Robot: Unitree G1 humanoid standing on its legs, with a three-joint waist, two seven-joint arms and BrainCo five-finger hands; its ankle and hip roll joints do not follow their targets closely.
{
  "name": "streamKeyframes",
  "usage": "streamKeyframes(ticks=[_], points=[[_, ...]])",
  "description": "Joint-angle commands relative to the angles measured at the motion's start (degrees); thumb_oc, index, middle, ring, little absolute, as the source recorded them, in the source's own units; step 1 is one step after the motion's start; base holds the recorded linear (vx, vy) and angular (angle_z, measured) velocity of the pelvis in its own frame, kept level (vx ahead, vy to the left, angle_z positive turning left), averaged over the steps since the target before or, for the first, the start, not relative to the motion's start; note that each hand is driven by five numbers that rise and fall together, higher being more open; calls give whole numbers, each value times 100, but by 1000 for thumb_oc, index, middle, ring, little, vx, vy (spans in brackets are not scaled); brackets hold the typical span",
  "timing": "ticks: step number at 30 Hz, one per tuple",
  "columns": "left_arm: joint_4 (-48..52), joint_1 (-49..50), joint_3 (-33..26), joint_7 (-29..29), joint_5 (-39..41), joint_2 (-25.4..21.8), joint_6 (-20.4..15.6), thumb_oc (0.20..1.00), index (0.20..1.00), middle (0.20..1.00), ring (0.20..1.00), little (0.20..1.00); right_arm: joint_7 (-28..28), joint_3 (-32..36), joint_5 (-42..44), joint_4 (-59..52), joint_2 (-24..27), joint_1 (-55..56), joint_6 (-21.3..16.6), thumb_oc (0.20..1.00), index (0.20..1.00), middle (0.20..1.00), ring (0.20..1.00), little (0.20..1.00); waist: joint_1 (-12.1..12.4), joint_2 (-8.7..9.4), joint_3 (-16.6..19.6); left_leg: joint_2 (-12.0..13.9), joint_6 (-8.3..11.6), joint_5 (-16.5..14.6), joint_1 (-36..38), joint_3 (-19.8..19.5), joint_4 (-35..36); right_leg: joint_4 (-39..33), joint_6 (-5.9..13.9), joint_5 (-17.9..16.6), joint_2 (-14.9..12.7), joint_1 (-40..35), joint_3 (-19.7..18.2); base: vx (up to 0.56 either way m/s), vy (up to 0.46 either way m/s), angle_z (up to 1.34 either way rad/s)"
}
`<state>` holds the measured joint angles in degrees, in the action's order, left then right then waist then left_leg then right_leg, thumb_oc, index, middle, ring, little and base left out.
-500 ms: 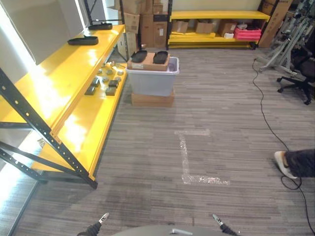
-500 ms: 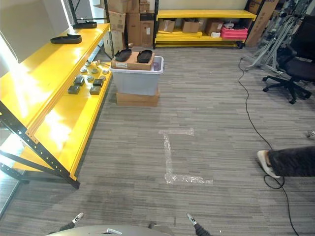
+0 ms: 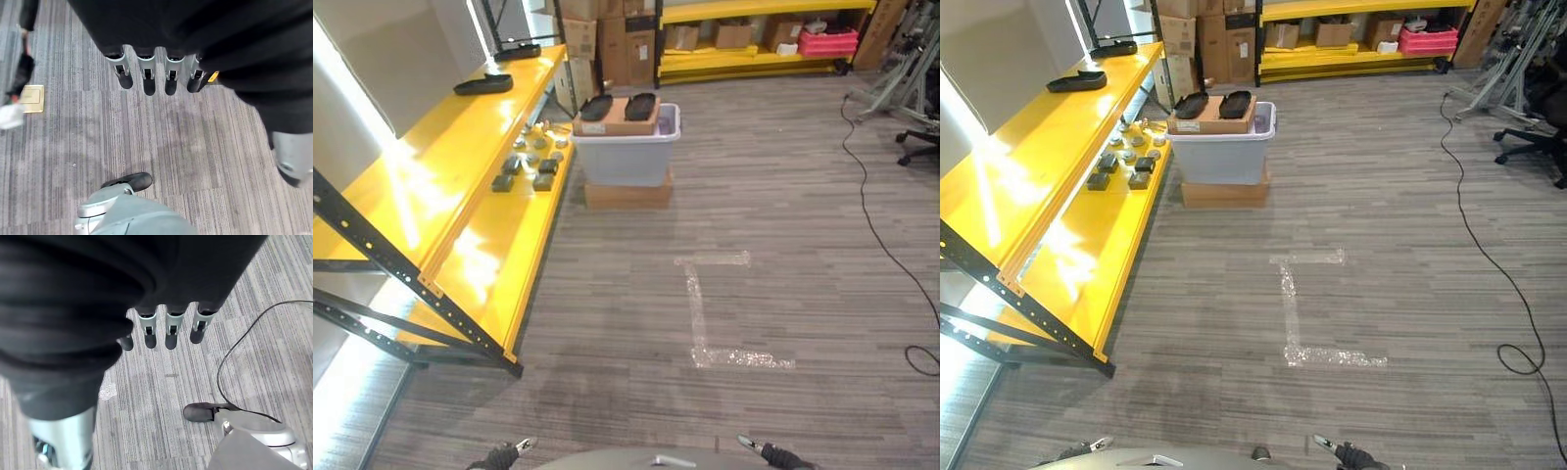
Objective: Move parts from the plastic box to the shelf.
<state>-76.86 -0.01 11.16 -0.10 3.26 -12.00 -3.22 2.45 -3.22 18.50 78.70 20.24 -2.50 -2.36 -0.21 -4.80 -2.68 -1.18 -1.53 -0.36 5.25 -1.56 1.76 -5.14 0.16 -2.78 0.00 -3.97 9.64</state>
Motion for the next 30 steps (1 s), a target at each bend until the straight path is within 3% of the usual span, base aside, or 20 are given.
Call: streamKeyframes(ticks=[1, 9, 14, 20, 30], points=[[-240, -295, -124, 147, -9, -37, -164, 1000, 1000, 1000, 1000, 1000, -48, -160, -79, 278, -101, -270, -107, 1000, 1000, 1000, 1000, 1000, -6, 333, 73, 154, 357, -174, 58, -481, 313, 18, 644, 337, -566, -214, -126, 0, 0, 0], [-147, -312, 8, 192, -101, -17, -205, 1000, 1000, 1000, 1000, 1000, -134, -277, -262, 248, -121, -320, -119, 1000, 1000, 1000, 1000, 1000, 13, 353, 45, 95, 310, -216, 39, -531, 255, 104, 677, 345, -629, -205, -70, 0, 20, 1], [-177, -287, -29, 217, -89, -50, -221, 1000, 1000, 1000, 1000, 1000, -145, -217, -26, 17, -174, -377, -197, 1000, 1000, 1000, 1000, 1000, 3, 384, -43, 0, 195, -314, -33, -470, 111, 430, 741, 362, -726, 16, -244, -16, 121, -3], [-154, -378, -85, 211, -1, -154, -231, 1000, 1000, 1000, 1000, 1000, -142, -285, -30, -88, -282, -458, -240, 1000, 1000, 1000, 1000, 1000, -124, 394, -323, -43, 27, -422, -85, -429, -138, 1696, 929, 452, -706, 632, -608, -14, 111, -9], [-39, -458, -106, 339, -66, -227, -301, 1000, 1000, 1000, 1000, 1000, -154, -357, -236, -9, -348, -257, -232, 1000, 1000, 1000, 1000, 1000, -12, 491, -88, -163, -18, -539, -38, -361, -146, 905, 855, 443, -816, 251, -496, 64, 28, -9]])
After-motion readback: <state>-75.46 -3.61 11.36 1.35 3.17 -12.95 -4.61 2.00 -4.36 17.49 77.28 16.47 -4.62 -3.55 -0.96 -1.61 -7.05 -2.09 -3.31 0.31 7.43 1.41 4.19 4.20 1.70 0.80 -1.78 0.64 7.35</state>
